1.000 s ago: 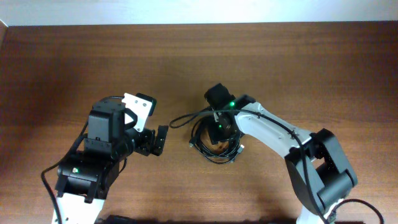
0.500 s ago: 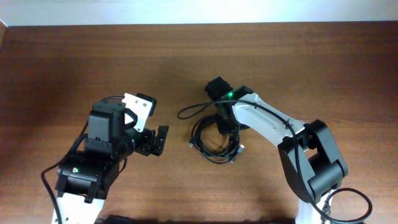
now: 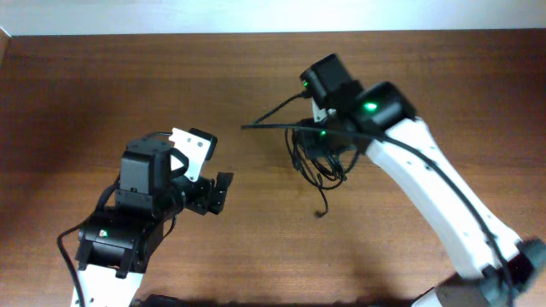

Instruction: Untangle cables

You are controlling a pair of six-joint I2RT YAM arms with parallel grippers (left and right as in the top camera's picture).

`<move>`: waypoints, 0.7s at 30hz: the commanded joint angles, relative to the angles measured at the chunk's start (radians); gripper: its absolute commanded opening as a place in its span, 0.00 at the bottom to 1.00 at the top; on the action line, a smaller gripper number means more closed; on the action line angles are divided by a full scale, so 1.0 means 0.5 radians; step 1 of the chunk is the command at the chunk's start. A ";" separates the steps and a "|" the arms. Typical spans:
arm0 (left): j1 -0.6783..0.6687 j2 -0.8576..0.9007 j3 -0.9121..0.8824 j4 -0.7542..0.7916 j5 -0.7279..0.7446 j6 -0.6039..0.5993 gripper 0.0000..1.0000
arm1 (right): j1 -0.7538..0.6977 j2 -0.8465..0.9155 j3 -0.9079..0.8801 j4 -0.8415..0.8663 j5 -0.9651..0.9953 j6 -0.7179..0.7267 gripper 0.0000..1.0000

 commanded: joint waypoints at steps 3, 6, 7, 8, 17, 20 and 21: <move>-0.001 -0.002 0.038 0.280 0.532 0.006 0.76 | 0.235 -0.426 0.137 -0.028 -0.227 -0.170 0.04; -0.001 0.060 0.038 0.409 0.969 0.469 0.65 | 0.380 -0.460 0.137 -0.073 -0.220 -0.170 0.04; -0.001 0.104 0.038 0.409 0.996 0.639 0.64 | 0.414 -0.460 0.137 -0.095 -0.220 -0.171 0.04; -0.001 0.151 0.038 0.408 1.036 0.722 0.64 | 0.446 -0.460 0.138 -0.103 -0.220 -0.172 0.04; 0.002 0.521 0.038 0.438 1.277 0.819 0.00 | 0.621 -0.657 0.216 -0.187 0.312 -0.032 0.04; 0.002 0.515 0.038 0.420 1.277 0.819 0.00 | 0.621 -0.710 0.216 -0.272 0.797 0.134 0.04; 0.008 0.501 0.038 0.381 1.277 0.818 0.00 | 0.619 -0.710 0.216 -0.309 0.935 0.157 0.04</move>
